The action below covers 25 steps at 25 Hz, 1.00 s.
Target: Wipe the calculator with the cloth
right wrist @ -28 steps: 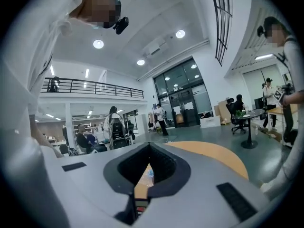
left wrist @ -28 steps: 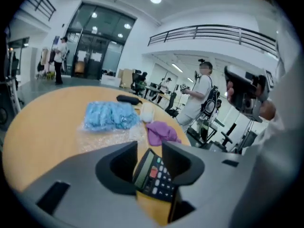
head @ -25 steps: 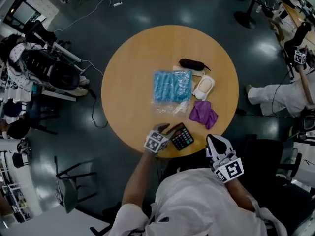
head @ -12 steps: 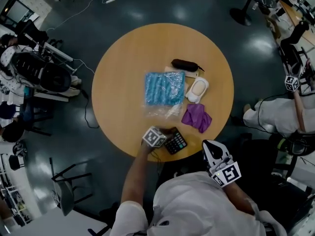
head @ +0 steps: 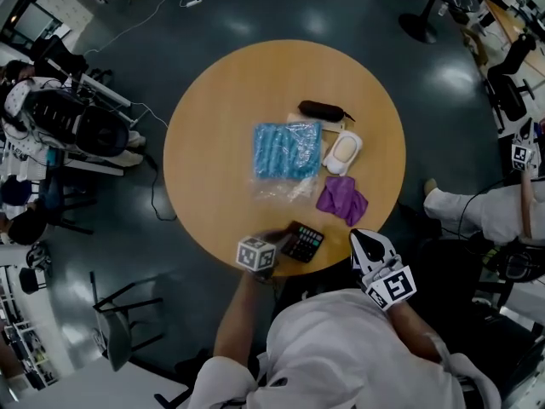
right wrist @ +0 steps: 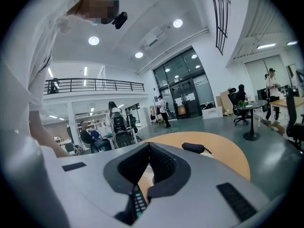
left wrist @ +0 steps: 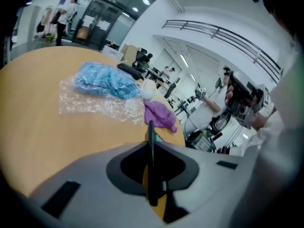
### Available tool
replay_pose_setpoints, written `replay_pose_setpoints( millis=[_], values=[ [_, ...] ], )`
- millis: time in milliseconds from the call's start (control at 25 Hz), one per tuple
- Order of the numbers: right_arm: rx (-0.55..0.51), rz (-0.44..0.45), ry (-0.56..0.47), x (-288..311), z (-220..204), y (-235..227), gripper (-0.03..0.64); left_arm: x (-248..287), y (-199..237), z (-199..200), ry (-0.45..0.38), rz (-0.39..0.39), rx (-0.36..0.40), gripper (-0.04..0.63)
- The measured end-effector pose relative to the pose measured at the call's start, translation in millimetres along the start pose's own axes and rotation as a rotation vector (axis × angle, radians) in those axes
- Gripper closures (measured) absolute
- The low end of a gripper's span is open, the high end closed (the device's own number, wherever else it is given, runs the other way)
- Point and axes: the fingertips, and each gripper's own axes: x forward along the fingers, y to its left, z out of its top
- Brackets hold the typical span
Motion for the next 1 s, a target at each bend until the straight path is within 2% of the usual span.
replay_pose_setpoints(
  millis=[120, 200, 320, 440, 520, 560, 600, 640, 760, 920, 1000],
  values=[
    [-0.026, -0.048, 0.019, 5, -7, -15, 0.600, -25, -2, 13, -0.201, 0.045, -0.148, 0.546],
    [-0.028, -0.110, 0.038, 11, -16, -34, 0.600, -46, -3, 29, -0.357, 0.081, -0.220, 0.546],
    [-0.017, -0.216, 0.103, 30, -40, -69, 0.597, -77, -7, 60, -0.557, 0.139, -0.264, 0.546],
    [-0.003, -0.267, 0.240, 54, -82, -98, 0.595, -99, -13, 89, -0.695, 0.173, -0.258, 0.546],
    [0.033, -0.287, 0.340, 67, -114, -113, 0.595, -110, -19, 104, -0.748, 0.199, -0.235, 0.545],
    [0.057, -0.297, 0.390, 73, -131, -119, 0.574, -115, -21, 110, -0.773, 0.211, -0.232, 0.545],
    [0.081, -0.305, 0.439, 78, -147, -124, 0.501, -122, -23, 116, -0.805, 0.217, -0.234, 0.546],
    [0.100, -0.311, 0.486, 83, -161, -128, 0.431, -127, -24, 121, -0.845, 0.215, -0.246, 0.546],
    [0.139, -0.335, 0.595, 94, -198, -135, 0.403, -132, -22, 124, -0.935, 0.189, -0.328, 0.546],
    [0.174, -0.347, 0.709, 102, -239, -130, 0.373, -133, -24, 111, -0.910, 0.217, -0.416, 0.546],
    [0.159, -0.354, 0.753, 109, -254, -132, 0.373, -134, -25, 109, -0.896, 0.226, -0.462, 0.546]
  ],
)
